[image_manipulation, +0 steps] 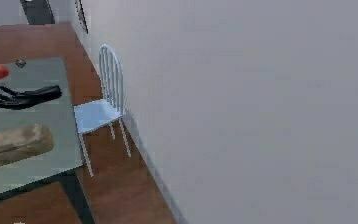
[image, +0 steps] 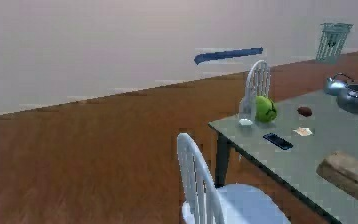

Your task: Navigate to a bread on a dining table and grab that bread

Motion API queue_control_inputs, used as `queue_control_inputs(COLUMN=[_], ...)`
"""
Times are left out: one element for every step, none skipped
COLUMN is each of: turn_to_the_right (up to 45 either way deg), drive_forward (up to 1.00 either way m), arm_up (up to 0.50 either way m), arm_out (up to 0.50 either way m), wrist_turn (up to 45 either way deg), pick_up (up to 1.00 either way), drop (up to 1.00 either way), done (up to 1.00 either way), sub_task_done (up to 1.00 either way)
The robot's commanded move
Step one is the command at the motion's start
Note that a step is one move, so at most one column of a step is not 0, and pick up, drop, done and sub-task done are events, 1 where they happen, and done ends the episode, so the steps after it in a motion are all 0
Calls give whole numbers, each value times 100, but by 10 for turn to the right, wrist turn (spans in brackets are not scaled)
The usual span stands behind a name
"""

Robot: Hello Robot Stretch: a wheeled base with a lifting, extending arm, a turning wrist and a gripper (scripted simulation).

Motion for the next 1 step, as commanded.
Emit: queue_control_inputs(turn_to_the_right=[450], drive_forward=[0], arm_up=[0], arm_out=[0], wrist_turn=[0], pick_up=[0], drop=[0], done=[0], sub_task_done=[0])
